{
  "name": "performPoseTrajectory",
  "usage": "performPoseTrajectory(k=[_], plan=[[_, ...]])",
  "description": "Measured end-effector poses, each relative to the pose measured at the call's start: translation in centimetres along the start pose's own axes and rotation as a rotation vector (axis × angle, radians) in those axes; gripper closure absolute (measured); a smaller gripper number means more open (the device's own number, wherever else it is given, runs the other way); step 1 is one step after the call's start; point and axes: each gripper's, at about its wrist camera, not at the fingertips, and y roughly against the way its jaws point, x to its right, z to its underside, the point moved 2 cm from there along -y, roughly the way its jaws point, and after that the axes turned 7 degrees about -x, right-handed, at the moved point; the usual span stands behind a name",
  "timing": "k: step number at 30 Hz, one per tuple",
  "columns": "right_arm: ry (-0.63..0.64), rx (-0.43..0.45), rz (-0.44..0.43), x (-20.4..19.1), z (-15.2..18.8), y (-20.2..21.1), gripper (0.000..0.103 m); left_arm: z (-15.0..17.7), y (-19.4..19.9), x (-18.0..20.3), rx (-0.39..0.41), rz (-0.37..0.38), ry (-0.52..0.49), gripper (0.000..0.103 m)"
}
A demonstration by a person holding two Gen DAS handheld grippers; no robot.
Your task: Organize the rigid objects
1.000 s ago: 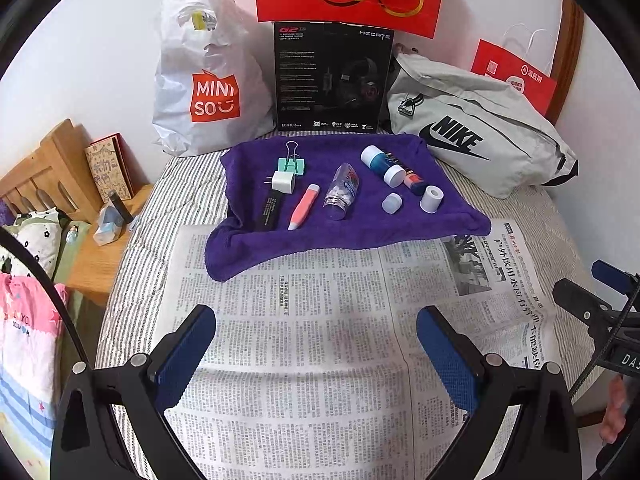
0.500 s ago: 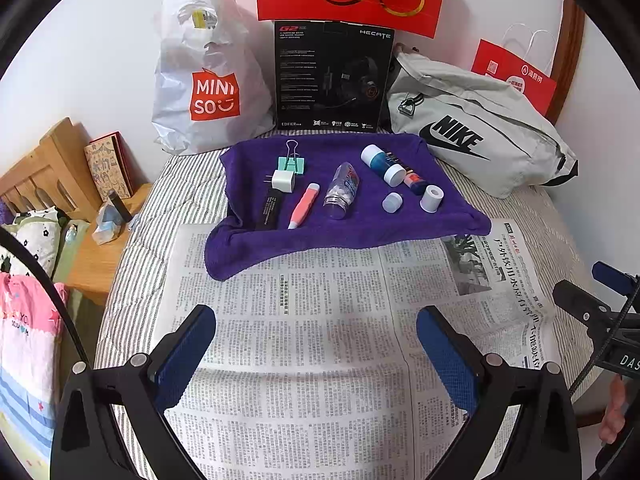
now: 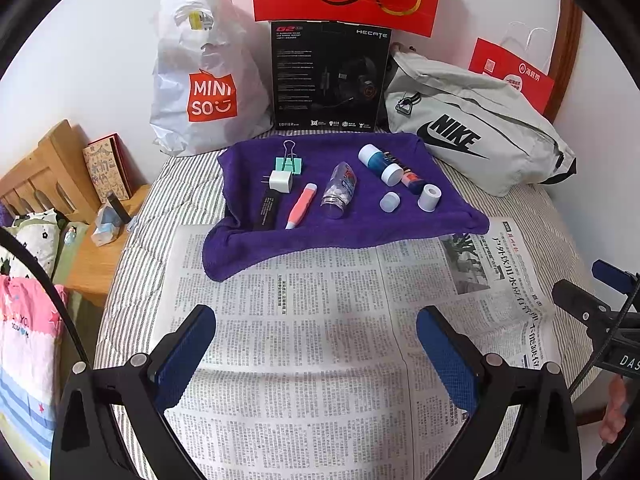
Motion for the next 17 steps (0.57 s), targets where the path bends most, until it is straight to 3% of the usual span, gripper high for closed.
performPoseTrajectory(k=[17], plan=[[0.009, -0.027, 0.002, 0.07, -0.05, -0.97, 0.0, -0.38, -0.51, 0.07, 0.008, 0.011, -0.01, 0.002]])
